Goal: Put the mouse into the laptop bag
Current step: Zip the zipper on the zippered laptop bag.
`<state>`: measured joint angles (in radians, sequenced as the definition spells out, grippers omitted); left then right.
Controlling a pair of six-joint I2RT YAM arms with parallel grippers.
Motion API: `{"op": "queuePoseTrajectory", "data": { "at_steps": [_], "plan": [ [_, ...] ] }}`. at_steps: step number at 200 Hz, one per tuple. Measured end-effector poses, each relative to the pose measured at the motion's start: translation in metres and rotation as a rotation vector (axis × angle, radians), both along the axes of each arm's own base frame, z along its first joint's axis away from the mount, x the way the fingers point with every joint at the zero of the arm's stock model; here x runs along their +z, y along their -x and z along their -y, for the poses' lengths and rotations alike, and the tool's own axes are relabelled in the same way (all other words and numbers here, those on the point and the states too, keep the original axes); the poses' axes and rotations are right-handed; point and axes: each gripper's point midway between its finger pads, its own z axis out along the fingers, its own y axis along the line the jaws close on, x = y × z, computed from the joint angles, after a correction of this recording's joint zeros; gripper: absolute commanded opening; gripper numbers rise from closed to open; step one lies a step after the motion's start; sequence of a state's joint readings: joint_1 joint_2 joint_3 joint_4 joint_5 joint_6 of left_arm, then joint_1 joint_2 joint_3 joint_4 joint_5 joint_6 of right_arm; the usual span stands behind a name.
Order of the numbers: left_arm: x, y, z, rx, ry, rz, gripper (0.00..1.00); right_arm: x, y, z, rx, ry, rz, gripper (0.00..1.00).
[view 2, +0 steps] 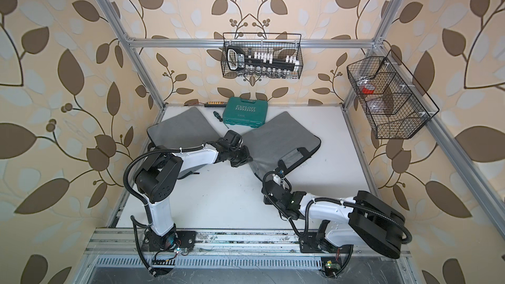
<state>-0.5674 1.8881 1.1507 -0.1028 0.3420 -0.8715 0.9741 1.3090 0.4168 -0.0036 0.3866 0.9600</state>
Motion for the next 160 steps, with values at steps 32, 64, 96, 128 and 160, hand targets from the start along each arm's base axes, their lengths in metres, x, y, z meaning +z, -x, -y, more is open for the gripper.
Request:
{"op": "queuePoseTrajectory", "data": {
  "at_steps": [32, 64, 96, 128, 160],
  "plan": [
    [0.004, -0.004, -0.011, 0.05, 0.038, 0.038, 0.74, -0.006, -0.009, -0.009, 0.069, 0.031, 0.001, 0.0],
    [0.0, 0.04, -0.029, 0.091, 0.067, 0.005, 0.81, -0.001, -0.017, -0.034, 0.203, 0.017, 0.041, 0.0],
    [-0.001, 0.092, -0.023, 0.068, 0.093, -0.015, 0.85, 0.011, -0.019, -0.064, 0.323, 0.013, 0.102, 0.0],
    [0.006, 0.105, -0.003, 0.04, 0.125, 0.008, 0.71, 0.021, -0.006, -0.087, 0.424, -0.008, 0.155, 0.0],
    [0.009, 0.104, 0.002, 0.066, 0.123, 0.035, 0.15, 0.026, -0.004, -0.094, 0.45, -0.036, 0.165, 0.0]
  ]
}}
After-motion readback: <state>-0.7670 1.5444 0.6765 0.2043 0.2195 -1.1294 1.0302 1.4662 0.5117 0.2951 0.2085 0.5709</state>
